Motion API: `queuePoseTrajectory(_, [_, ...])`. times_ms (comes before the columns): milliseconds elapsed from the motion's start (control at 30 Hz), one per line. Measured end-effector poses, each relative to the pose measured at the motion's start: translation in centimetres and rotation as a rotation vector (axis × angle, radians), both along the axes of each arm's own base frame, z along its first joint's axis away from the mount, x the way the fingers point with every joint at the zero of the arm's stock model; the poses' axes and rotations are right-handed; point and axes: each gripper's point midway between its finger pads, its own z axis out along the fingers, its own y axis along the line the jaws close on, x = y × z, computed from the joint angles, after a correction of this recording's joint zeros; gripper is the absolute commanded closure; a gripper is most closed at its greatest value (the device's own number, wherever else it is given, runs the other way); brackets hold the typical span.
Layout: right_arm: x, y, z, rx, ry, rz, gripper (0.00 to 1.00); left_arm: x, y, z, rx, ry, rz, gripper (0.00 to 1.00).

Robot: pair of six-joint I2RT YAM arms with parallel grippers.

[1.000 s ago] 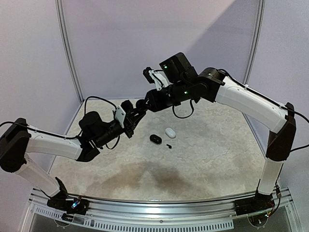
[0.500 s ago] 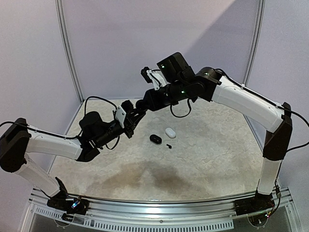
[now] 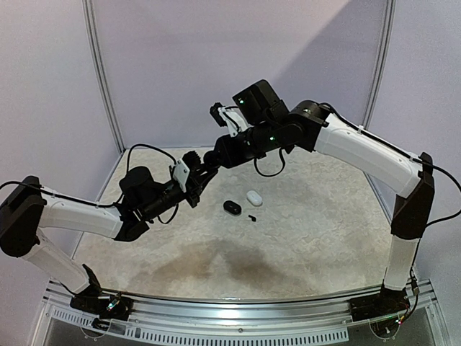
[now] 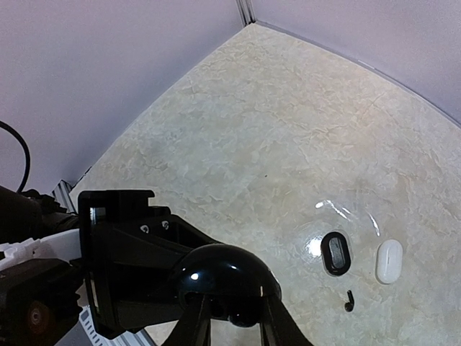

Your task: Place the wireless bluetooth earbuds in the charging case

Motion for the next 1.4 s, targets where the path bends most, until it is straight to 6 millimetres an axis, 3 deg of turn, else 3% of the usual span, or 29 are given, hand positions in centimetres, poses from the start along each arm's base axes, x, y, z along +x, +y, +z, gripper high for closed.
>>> queuePoseTrajectory(500, [0.04, -0.16, -0.11, -0.026, -0.028, -0.033, 0.73, 0.14, 0.12, 0.03, 0.003, -0.005, 0.013, 1.0])
queuePoseTrajectory(767, [0.13, -0.3, -0.18, -0.036, -0.037, -0.043, 0.82, 0.2, 0.17, 0.05, 0.006, -0.01, 0.018, 1.0])
queuePoseTrajectory(1033, [0.05, -0.13, 0.08, -0.036, -0.038, -0.03, 0.83, 0.19, 0.2, 0.26, 0.0, -0.017, 0.019, 1.0])
queuePoseTrajectory(1400, [0.1, -0.04, 0.17, -0.047, -0.046, -0.019, 1.0, 0.22, 0.24, 0.38, 0.003, -0.028, 0.023, 1.0])
